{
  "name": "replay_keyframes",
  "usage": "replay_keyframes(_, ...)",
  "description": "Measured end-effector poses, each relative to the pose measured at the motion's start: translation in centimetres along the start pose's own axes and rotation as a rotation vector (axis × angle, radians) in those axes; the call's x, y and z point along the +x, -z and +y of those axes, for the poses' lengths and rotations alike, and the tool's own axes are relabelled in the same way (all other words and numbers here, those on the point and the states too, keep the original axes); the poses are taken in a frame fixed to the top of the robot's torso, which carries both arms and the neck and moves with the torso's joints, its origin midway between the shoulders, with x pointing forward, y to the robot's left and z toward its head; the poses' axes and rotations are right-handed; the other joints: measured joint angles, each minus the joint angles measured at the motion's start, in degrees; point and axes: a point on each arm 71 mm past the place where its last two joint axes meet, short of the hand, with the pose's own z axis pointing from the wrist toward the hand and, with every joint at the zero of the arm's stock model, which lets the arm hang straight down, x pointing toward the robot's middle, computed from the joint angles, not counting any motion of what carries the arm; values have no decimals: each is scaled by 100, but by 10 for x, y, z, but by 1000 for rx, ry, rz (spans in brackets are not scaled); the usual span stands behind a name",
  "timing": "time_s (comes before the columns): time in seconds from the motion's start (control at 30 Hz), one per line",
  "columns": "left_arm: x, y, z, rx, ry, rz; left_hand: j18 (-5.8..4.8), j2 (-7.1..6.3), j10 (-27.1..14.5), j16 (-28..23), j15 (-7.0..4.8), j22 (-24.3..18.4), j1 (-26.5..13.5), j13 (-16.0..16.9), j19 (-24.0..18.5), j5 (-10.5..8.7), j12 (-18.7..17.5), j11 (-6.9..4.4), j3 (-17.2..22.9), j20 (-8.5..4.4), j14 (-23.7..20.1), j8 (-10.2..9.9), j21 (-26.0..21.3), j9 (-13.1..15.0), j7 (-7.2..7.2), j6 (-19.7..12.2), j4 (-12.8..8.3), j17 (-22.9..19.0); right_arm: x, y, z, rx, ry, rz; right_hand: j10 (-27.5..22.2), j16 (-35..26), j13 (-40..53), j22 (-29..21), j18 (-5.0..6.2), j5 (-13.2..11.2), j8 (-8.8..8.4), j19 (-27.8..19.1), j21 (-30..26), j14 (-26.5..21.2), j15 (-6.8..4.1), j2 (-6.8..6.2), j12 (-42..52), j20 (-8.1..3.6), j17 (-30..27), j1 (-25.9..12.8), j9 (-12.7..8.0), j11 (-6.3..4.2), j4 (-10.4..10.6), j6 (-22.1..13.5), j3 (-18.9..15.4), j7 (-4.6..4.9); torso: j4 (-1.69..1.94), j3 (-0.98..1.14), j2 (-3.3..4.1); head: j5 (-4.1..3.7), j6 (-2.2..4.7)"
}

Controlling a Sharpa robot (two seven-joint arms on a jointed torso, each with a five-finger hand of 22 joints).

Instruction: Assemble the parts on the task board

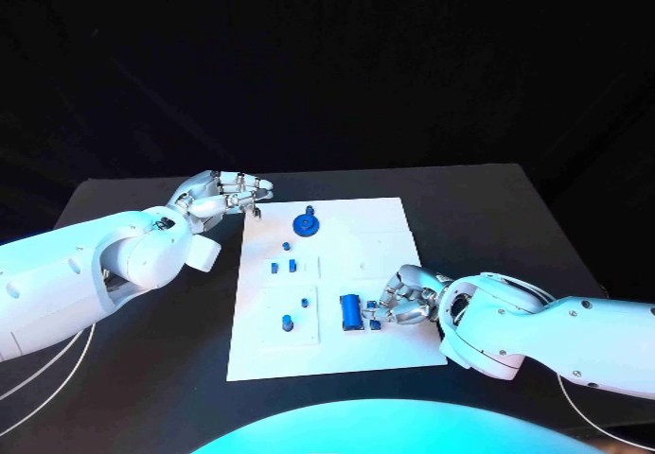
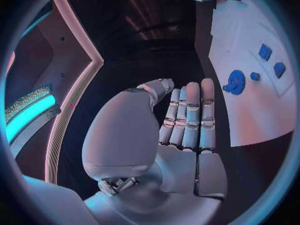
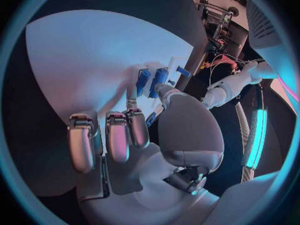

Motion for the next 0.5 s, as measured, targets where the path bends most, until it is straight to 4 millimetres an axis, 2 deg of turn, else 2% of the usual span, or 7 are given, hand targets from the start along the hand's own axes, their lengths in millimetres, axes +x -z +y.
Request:
replay_keyframes(0.13, 0, 0, 0, -1, -1, 0, 0, 0, 0, 0, 0, 0, 0, 0, 0, 0, 0, 0, 0, 0, 0, 0, 0, 0, 0, 0, 0, 0, 0, 1, -1, 0, 1, 1, 0, 0, 0, 0, 0, 44, -1, 0, 0, 0, 0, 2, 0, 0, 0, 2, 0, 0, -25, 0, -25, 0, 0, 0, -1, -1, 5)
replay_keyframes(0.17, 0, 0, 0, -1, -1, 0, -1, 0, 0, 0, 0, 0, 0, 0, 0, 0, 0, 0, 0, 0, 0, 0, 0, 0, 0, 0, 0, 0, 0, 1, -1, -1, 1, 2, 0, 0, 0, 0, 0, 44, -1, 0, 0, 0, 0, 54, 0, 0, 0, 57, 4, 0, -39, 0, -39, 0, -1, 1, -1, -1, 7)
replay_keyframes(0.3, -1, 0, 0, -2, -2, -1, -1, 0, 0, 0, 0, 0, 0, 0, 0, 0, 0, 0, 0, 0, 0, 0, 0, 0, 0, 0, 0, 0, 0, 3, -2, 0, 1, 11, 0, 0, 0, -1, 0, 30, -1, 0, 0, 0, 0, 42, 0, 0, 0, 216, 6, 0, -56, 0, -56, 0, -1, 1, -1, -2, 10)
replay_keyframes(0.5, -2, 0, 1, -4, -4, -3, -1, 0, 0, 0, 0, -1, 0, -5, -20, 0, 0, 0, 0, 20, 0, 0, 0, 0, 21, -21, 0, 1, 0, 8, -6, 10, -12, 28, 0, 0, 0, -1, 0, -1, -22, 0, 0, 0, 0, 37, 0, 0, -1, 220, 6, 0, -62, -1, -62, 0, -4, 8, 0, 5, 13)
